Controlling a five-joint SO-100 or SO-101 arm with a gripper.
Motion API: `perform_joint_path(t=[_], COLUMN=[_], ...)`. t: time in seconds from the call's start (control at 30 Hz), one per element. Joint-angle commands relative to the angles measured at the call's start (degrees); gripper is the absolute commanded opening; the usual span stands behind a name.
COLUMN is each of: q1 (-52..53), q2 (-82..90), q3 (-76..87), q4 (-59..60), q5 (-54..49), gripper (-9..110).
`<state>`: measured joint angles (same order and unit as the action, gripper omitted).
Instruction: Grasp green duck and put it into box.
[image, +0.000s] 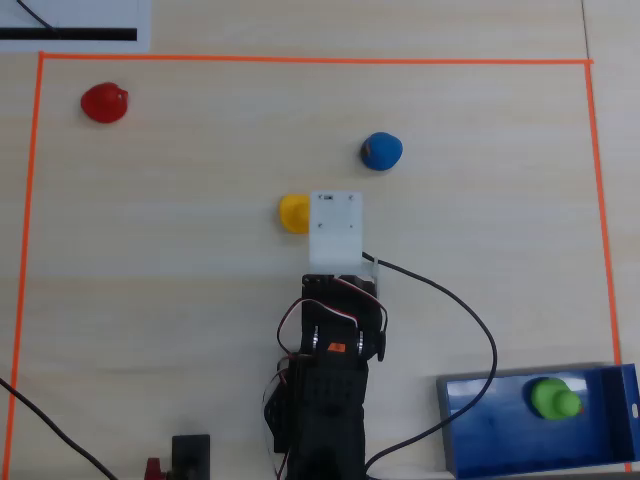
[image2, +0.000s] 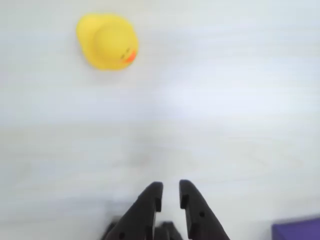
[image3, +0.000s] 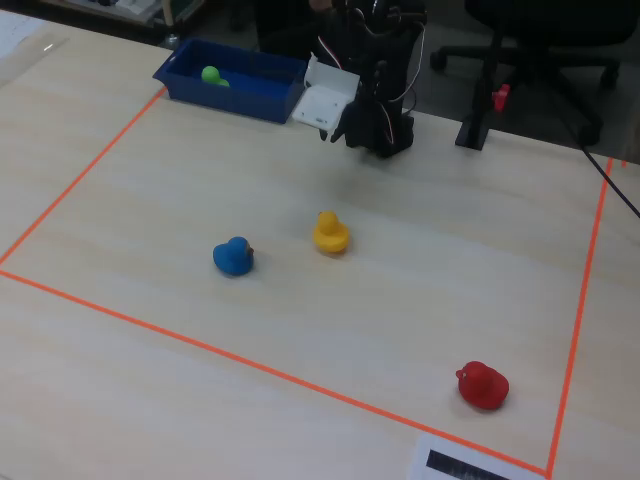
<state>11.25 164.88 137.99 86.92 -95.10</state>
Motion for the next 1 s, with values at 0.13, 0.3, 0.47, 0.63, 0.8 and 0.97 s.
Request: perform_joint_path(t=[0.13,0.3,0.47,0.63,0.8,0.97], q1=[-7.21,-9.05,-10.99,-12.13,-12.13,-11.16], q2=[10.20,15.03,19.25,21.97,22.94,24.79], q3=[11.43,18.37,26.37,32.78,36.47,38.41], q4=[-2.20,-4.22,-8.53,-14.15,-17.49,-16.17], q5=[-1.14,-1.76,-1.93,-1.93,-1.93,-1.93], gripper=[0,0,0,0,0,0])
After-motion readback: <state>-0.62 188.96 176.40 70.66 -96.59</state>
